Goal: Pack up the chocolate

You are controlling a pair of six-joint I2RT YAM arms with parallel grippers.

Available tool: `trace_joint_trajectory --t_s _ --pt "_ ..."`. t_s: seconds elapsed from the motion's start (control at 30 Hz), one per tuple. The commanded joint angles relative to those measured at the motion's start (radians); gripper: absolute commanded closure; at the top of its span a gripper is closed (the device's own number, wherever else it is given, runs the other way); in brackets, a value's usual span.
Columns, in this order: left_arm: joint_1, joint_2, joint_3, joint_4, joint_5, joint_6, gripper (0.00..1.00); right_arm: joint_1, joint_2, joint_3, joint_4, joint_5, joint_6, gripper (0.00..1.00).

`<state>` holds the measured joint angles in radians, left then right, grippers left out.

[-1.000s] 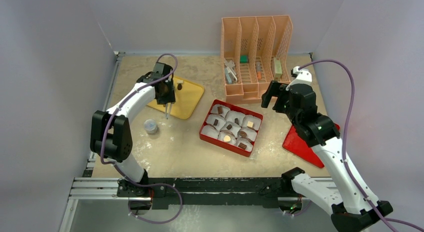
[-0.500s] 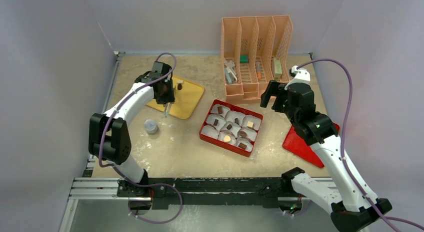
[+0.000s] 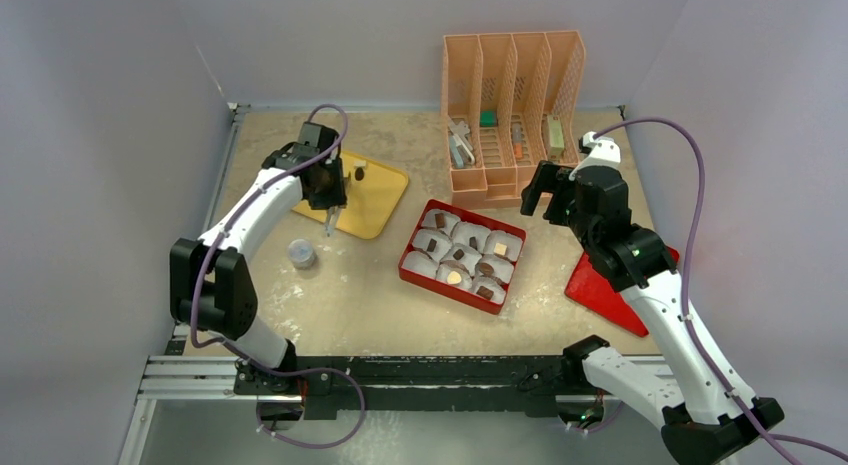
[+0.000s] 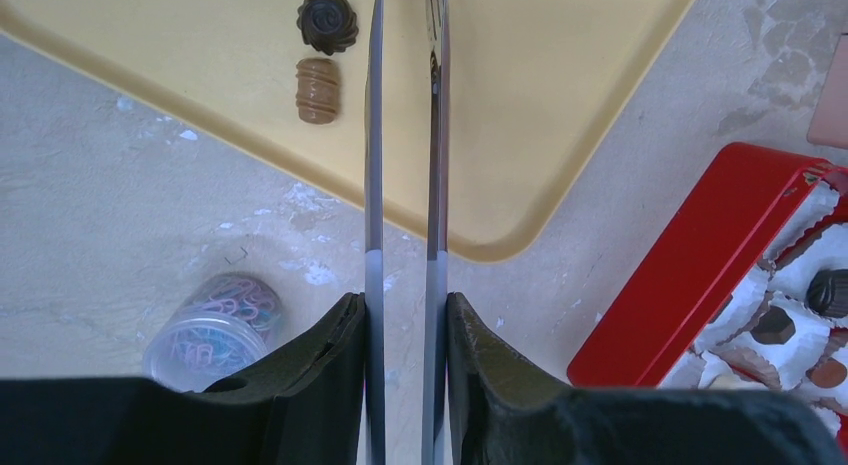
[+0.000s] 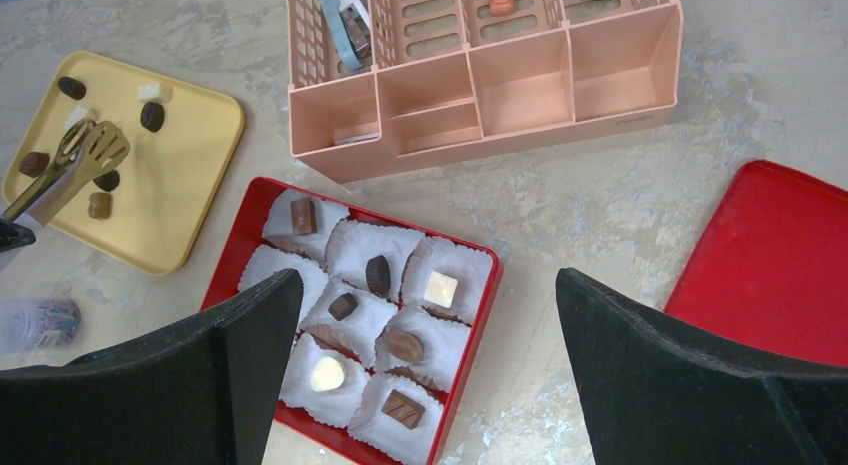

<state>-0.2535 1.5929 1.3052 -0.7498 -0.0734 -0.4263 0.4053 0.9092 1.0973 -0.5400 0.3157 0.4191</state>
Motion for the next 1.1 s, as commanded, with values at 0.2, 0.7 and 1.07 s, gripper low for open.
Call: trace_joint_trajectory --t_s 0.2,0.7,1.07 --pt "0.007 -0.142 0.077 -0.066 0.069 0.021 1.00 -0.003 0.010 0.017 0.032 -0.012 0.001 0.01" --pt "-0.085 -0.261 0.094 -0.130 0.240 0.064 1.00 -0.003 0.033 0.041 0.035 -0.014 -0.002 0.01" --pt "-0.235 -0.262 0.110 -0.214 0.257 0.091 1.00 -0.003 0.037 0.036 0.040 -0.020 0.004 0.01"
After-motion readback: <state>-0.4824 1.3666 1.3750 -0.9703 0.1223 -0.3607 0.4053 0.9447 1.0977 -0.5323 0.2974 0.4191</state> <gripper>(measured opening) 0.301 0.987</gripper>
